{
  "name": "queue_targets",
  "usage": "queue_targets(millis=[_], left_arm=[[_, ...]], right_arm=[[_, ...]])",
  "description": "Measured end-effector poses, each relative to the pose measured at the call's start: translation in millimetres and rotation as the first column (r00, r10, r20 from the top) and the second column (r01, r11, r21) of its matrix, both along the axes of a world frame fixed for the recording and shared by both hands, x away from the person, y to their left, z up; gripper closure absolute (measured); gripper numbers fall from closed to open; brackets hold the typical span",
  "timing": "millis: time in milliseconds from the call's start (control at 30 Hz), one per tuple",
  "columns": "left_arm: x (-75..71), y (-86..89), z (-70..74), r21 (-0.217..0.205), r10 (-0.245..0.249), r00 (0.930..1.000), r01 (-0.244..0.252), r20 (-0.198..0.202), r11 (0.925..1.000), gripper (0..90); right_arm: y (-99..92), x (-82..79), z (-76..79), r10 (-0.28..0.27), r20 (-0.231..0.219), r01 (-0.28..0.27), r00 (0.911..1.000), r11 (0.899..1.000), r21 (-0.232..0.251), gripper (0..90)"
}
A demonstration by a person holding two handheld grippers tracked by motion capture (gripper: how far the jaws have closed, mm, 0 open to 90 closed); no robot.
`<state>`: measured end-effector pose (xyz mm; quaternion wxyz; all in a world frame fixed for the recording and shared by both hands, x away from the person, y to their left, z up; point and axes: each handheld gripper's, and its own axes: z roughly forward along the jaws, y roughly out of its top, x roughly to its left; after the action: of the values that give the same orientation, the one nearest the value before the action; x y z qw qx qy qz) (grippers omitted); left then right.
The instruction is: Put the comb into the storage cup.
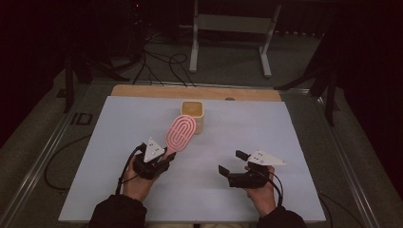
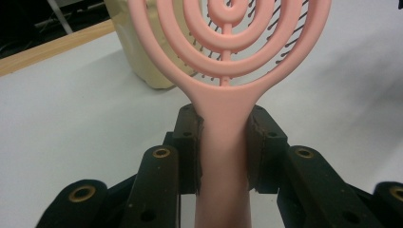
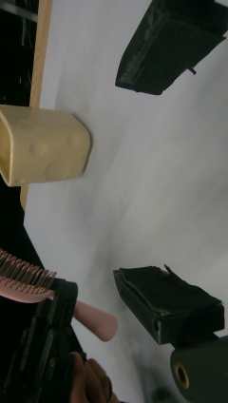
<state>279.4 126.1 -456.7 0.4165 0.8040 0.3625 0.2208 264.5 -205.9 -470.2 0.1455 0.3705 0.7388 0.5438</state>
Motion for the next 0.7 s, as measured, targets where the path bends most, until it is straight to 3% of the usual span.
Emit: queue_targets(millis=[700], left_arm=[[-2.3, -4.8, -1.3, -0.004, -0.011, 0.9999, 0.011, 0.013, 0.9999, 69.9]], right_arm=[[17.8, 2.9, 11.3, 0.054, 0.013, -0.054, 0.9984, 0.998, -0.007, 8.6]])
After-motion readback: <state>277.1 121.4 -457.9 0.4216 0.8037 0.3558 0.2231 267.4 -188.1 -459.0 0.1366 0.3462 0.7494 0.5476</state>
